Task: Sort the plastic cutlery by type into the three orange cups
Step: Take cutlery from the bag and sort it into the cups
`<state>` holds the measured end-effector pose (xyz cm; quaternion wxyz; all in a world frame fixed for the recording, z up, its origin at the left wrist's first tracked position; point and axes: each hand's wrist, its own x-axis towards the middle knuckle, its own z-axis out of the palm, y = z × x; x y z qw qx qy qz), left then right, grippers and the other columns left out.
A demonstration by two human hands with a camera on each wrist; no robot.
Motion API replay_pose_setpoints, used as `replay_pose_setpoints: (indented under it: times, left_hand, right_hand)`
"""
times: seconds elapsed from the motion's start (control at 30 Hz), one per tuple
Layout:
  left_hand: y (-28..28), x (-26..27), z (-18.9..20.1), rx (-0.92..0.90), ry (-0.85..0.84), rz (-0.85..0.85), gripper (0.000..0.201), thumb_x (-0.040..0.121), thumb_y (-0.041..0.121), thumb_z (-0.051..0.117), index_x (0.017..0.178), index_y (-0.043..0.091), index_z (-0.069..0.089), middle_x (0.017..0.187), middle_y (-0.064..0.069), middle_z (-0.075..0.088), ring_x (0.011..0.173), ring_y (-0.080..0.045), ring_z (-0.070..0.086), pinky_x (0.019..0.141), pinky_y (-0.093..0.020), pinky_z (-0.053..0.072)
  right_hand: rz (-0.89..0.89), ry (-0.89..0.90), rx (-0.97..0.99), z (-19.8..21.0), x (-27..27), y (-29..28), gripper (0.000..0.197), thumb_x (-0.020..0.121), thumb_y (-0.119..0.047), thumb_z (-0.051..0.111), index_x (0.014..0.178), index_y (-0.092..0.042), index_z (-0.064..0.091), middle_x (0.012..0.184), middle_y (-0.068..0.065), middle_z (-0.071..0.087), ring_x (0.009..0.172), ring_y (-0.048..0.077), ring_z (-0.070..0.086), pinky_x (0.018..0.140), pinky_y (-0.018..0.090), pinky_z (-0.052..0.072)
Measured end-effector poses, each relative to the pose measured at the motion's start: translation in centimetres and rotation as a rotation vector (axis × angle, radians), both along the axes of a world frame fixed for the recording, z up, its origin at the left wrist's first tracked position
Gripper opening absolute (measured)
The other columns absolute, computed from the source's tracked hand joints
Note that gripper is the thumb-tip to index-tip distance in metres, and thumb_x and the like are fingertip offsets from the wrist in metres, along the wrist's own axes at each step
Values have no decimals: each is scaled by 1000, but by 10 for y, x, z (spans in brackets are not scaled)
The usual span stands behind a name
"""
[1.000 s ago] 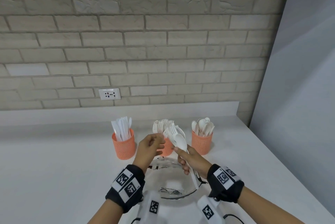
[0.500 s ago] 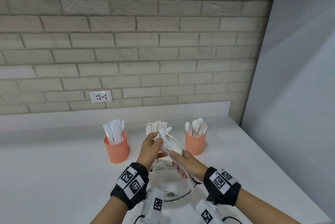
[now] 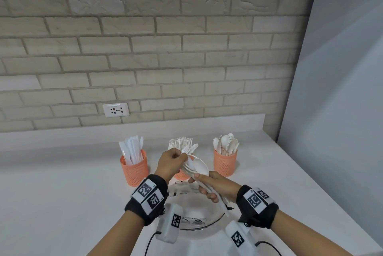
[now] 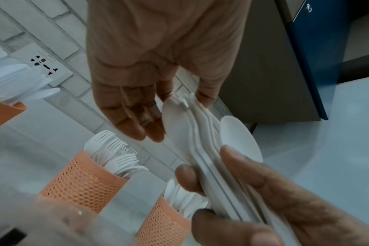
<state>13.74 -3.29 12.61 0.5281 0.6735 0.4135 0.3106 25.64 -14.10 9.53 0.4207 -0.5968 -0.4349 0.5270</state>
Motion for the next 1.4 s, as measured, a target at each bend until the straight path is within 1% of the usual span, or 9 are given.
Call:
replay_pose_setpoints:
  times: [0.3,0.4,0.5,0.63,0.8,0.93,1.07,1.17,1.4]
  left_hand:
    - [18,-2,15,-13,-105,46,21,86,7,50,67,13,45,66,-4,50,58,-17,45,55,-25,39]
    - [24,-7,23,11,-113,-13,20,89,4,50,72,13,45,68,-5,55,54,-18,52,52,-24,43]
    - [36,-14,32,59,-179,-18,17,92,3,49,78,12,45,70,-7,59,46,-8,61,46,-15,47]
    - [65,-31,47,123,-338,110,18,95,5,46,81,16,44,77,-11,62,45,-4,63,50,-18,51]
    - [100,-62,64,386,-464,351,18,96,8,44,84,20,41,74,-8,58,48,-2,63,52,-16,54]
    - [128,-85,58,670,-356,523,8,94,9,48,101,11,44,82,-12,61,55,1,61,62,-33,56]
    - [145,-96,30,832,-74,479,23,94,8,47,116,6,47,82,-12,65,70,-29,63,69,-37,51]
    - [155,-98,3,839,79,431,26,94,7,45,120,6,48,87,-19,68,74,-34,64,69,-32,44]
    - [169,-88,-48,712,269,319,29,93,4,46,122,9,48,91,-17,67,75,-33,63,65,-32,43]
  right_hand:
    - [49,77,2,4,2,5,27,97,-38,42,103,-23,64,53,-7,44,36,3,32,38,14,27]
    - [50,90,0,5,2,8,26,97,-38,43,100,-22,62,50,-9,40,36,3,30,38,14,26]
    - [44,69,-11,8,3,12,22,97,-35,44,90,-19,56,47,-11,35,34,2,27,36,13,24]
    - [57,45,-34,13,2,20,23,97,-35,44,80,-19,48,45,-11,32,33,2,25,34,13,23]
    - [25,91,-45,17,1,34,26,97,-36,43,79,-18,46,44,-11,31,33,3,24,34,13,23]
    - [-3,165,-41,16,1,45,30,95,-43,42,82,-17,48,47,-9,30,34,4,27,35,15,27]
    - [-36,225,-59,13,-1,52,34,96,-46,38,97,-16,54,48,-8,31,35,4,29,35,16,28]
    - [-39,253,-47,12,-1,55,36,97,-46,35,110,-19,55,51,-7,30,36,4,28,36,16,29]
    - [-33,320,-23,9,-2,51,40,98,-45,33,119,-18,53,48,-6,33,35,4,29,36,16,29]
